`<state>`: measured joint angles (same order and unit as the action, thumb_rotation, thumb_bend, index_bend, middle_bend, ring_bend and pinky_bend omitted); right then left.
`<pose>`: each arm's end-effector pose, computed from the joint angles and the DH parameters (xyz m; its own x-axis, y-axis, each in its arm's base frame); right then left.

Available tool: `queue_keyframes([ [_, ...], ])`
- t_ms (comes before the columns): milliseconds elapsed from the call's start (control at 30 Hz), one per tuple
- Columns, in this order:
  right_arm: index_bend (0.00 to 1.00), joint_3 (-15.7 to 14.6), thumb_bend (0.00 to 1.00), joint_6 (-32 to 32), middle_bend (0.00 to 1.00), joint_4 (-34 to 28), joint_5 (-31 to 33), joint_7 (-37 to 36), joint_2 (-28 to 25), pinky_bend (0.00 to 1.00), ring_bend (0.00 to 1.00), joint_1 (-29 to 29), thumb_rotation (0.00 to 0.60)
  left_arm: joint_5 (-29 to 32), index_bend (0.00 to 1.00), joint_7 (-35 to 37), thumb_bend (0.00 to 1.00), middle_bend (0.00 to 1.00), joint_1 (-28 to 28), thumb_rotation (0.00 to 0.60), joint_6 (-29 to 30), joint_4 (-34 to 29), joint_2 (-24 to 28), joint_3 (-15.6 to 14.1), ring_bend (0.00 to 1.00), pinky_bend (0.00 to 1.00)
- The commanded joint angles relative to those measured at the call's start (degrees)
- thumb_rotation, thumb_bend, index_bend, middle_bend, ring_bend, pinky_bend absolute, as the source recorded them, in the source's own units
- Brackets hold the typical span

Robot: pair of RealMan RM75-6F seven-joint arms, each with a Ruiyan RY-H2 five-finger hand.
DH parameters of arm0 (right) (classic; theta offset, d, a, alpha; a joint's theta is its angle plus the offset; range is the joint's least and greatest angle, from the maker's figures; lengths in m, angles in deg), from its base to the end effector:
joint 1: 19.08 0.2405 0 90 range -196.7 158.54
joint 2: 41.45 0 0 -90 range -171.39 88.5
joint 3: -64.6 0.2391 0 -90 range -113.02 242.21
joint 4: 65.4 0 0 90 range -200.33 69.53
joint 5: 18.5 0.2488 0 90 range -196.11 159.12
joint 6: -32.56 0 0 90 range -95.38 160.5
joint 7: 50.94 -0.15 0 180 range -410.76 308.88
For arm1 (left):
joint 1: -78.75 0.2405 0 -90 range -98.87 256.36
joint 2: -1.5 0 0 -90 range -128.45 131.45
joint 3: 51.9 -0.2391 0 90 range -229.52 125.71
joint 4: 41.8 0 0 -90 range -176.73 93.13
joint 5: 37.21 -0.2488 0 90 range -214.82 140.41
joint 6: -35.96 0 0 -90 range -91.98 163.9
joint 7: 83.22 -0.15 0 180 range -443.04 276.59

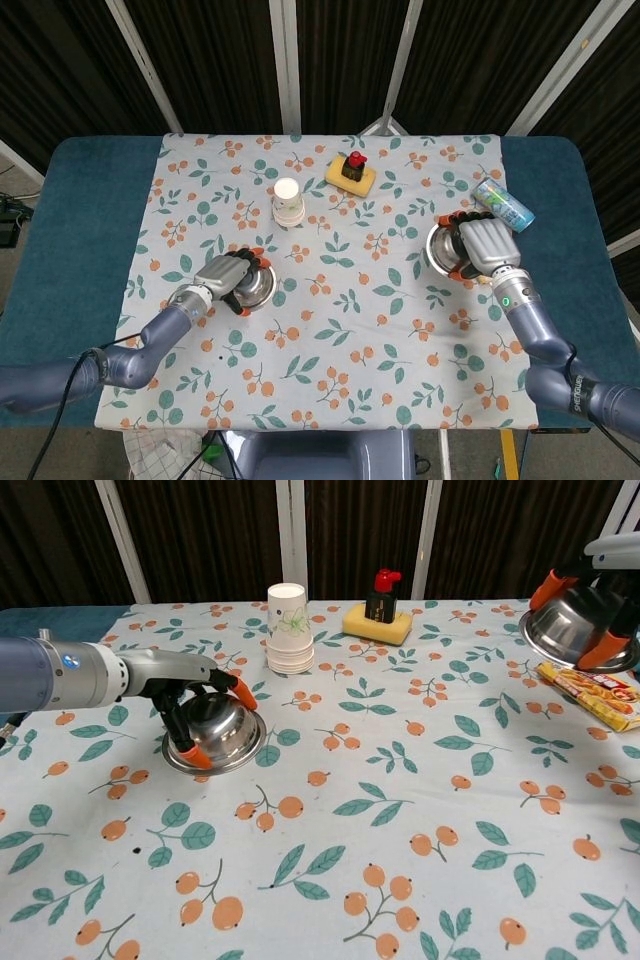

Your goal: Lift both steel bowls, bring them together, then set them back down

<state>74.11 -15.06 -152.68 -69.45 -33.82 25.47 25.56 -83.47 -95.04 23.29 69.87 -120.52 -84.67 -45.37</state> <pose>-0.2045 -0.4016 0.0670 0.5263 -0.2650 0.8079 -0.8503 -0.1587 0.5018 -0.1390 0.3791 -0.0797 0.3957 0.5780 0.7137 0.9159 -0.3052 -0.2607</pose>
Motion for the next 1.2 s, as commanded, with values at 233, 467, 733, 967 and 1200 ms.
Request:
queue_keyframes([
  [233, 0.39, 0.1, 0.03, -0.1, 0.3, 0.5, -0.3, -1.4, -0.7, 0.2, 0.28, -0.7, 0.6, -1.9, 0.31, 0.5, 0.05, 0.18, 0.1, 0.6, 0.2, 2.6, -1.2, -0.9, 0.1, 0.29],
  [467, 0.39, 0.2, 0.03, -0.3, 0.3, 1.2, -0.6, -2.5, -0.7, 0.2, 0.28, -1.4, 0.6, -0.3, 0.4, -1.5, 0.07, 0.3, 0.1, 0.6, 2.9, 1.9, -0.7, -1.4, 0.21, 0.43],
  [733, 0.39, 0.3, 0.03, -0.5, 0.3, 1.3, -1.1, -3.0, -0.7, 0.2, 0.28, -1.7, 0.6, -2.5, 0.5, -1.1, 0.07, 0.37, 1.2, 0.6, 6.6, -0.3, 0.8, -0.4, 0.24, 0.44],
  [967, 0.39, 1.1, 0.03, -0.9, 0.3, 0.8, -1.9, -4.9, -0.9, 0.2, 0.28, -2.1, 0.6, -5.8, 0.5, 8.0, 0.07, 0.38, 4.8, 0.6, 9.4, -4.1, 3.3, 3.4, 0.26, 0.44],
  [1200, 0.4, 5.1, 0.03, -0.7, 0.3, 2.1, -8.4, -20.0, 1.2, 0.21, 0.29, -3.5, 0.6, -17.8, 0.49, 33.0, 0.07, 0.38, 12.8, 0.6, 20.2, -3.8, 2.2, 10.6, 0.26, 0.44],
])
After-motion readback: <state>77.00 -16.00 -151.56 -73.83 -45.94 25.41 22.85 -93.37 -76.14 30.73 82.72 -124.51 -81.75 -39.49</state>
